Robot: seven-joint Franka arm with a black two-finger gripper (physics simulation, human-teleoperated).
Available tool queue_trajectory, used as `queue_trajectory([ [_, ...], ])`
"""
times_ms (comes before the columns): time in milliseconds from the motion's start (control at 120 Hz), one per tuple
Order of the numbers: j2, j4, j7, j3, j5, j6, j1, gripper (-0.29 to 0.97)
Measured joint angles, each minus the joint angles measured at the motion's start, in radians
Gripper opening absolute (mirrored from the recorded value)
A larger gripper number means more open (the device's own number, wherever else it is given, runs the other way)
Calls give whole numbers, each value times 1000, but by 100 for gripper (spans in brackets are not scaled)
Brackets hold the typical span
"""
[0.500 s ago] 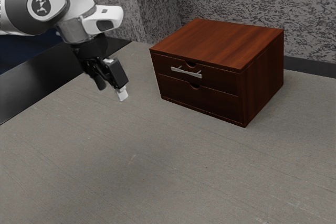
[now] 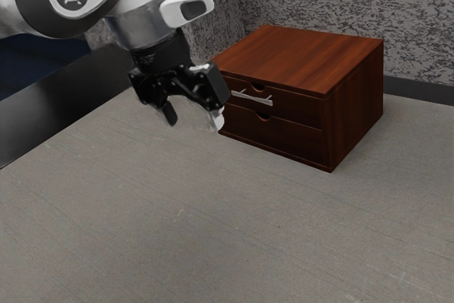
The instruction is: Pull the drawer handle with one arm to open the drawer
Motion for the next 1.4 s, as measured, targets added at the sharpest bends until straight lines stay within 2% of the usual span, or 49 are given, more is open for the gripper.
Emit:
queue_trajectory([
  [150, 38, 14, -461, -25, 19, 18, -16, 63],
  [267, 41, 10, -765, -28, 88, 2, -16, 62],
  [367, 13, -53, -982, 107, 118, 52, -130, 60],
  [417, -3, -92, -1077, 151, 133, 97, -142, 60],
  [600, -5, -122, -1351, 156, 168, 201, -101, 58],
  [933, 29, -151, -1631, 146, 180, 259, -119, 56],
  [1167, 36, -167, -1699, 148, 194, 280, -100, 55],
  [1400, 91, -160, -1731, 156, 229, 414, -81, 55],
])
